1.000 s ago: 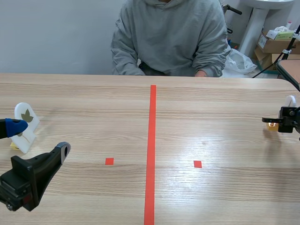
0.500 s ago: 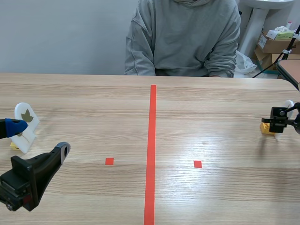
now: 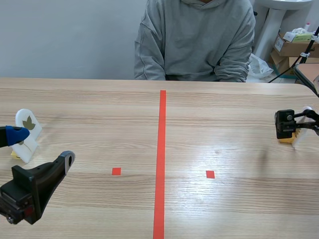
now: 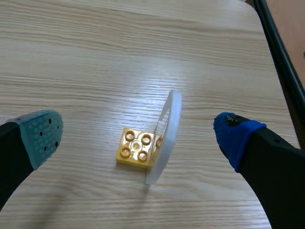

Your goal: Do the leaf sorting experiment

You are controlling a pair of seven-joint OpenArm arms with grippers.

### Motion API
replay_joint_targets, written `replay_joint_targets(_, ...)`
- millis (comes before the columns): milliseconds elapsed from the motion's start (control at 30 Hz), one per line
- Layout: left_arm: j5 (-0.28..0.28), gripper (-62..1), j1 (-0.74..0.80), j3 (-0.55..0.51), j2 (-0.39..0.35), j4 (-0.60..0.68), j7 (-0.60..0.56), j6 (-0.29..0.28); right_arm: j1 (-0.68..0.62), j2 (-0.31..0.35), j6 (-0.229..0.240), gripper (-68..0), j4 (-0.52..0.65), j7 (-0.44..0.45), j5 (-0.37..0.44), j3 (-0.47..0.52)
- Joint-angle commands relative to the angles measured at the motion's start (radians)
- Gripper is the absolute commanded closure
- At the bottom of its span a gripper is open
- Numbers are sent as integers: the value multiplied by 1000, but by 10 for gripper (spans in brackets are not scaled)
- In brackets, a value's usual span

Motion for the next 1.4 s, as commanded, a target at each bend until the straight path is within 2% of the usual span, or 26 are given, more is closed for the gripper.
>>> replay_joint_targets(0,-6,-623,-3,-4,0,24,-10,-1,-30,35,2,-679,64,1,5,16)
replay_joint_targets(200,-6,-623,-3,-4,0,24,-7,-1,-195,61,13,-679,291,-42,41,93)
replay_joint_targets(333,-6,-623,-3,-4,0,24,-7,-1,-313,76,65,-679,452,-71,90,154)
replay_joint_targets(500,-6,-623,-3,-4,0,24,-7,-1,-466,79,105,-679,653,-97,116,229)
replay_joint_targets(667,-6,-623,-3,-4,-1,24,-7,-1,-597,79,113,-679,826,-98,152,275)
replay_joint_targets(800,-6,-623,-3,-4,-1,24,-7,-1,-684,79,206,-679,943,-99,160,302)
replay_joint_targets(933,-6,-623,-3,-4,-1,24,-7,-1,-748,79,318,-679,1017,-100,171,317)
replay_joint_targets(1100,-6,-623,-3,-4,-1,24,-7,-1,-801,76,439,-679,1040,-102,215,340)
replay_joint_targets(1233,-6,-623,-3,-4,-3,24,-7,-1,-830,71,579,-679,1040,-103,275,391)
replay_joint_targets(1267,-6,-623,-3,-4,-3,24,-7,-1,-840,71,591,-679,1040,-107,284,409)
replay_joint_targets(1367,-6,-623,-3,-4,-3,24,-6,-1,-869,71,591,-679,1040,-120,308,444)
